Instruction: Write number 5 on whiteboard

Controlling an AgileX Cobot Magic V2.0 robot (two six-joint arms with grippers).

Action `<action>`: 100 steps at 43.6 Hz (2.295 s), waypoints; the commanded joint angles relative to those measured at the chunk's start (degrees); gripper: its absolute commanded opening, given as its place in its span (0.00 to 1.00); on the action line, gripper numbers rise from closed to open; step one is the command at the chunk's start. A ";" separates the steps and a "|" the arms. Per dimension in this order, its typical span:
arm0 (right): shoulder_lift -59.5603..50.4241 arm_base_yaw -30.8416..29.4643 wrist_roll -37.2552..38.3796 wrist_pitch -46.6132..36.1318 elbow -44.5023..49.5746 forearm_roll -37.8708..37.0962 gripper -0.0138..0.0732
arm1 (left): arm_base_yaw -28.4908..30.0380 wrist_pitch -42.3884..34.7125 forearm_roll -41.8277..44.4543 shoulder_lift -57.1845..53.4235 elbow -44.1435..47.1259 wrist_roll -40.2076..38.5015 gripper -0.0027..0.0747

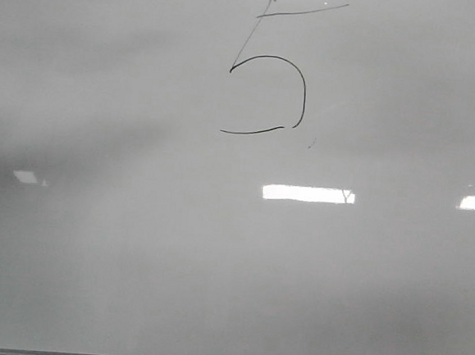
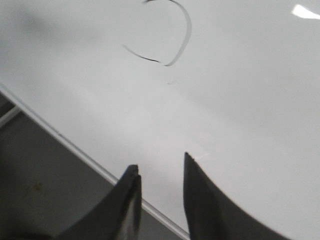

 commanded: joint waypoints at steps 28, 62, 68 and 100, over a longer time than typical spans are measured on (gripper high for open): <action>-24.34 -6.39 3.08 -13.23 18.53 1.27 0.09 | 19.82 -57.68 -16.00 -19.76 30.83 -0.59 0.01; -24.34 -6.39 3.08 -13.90 19.48 2.15 0.09 | 19.84 -72.34 21.05 0.62 24.39 -38.87 0.01; -24.34 -6.39 3.08 -13.59 19.48 2.14 0.09 | 19.84 -76.94 30.71 5.83 24.39 -50.77 0.01; -24.34 -6.39 3.08 -13.07 19.73 2.14 0.09 | 27.18 -87.88 48.22 18.76 24.39 -66.58 0.01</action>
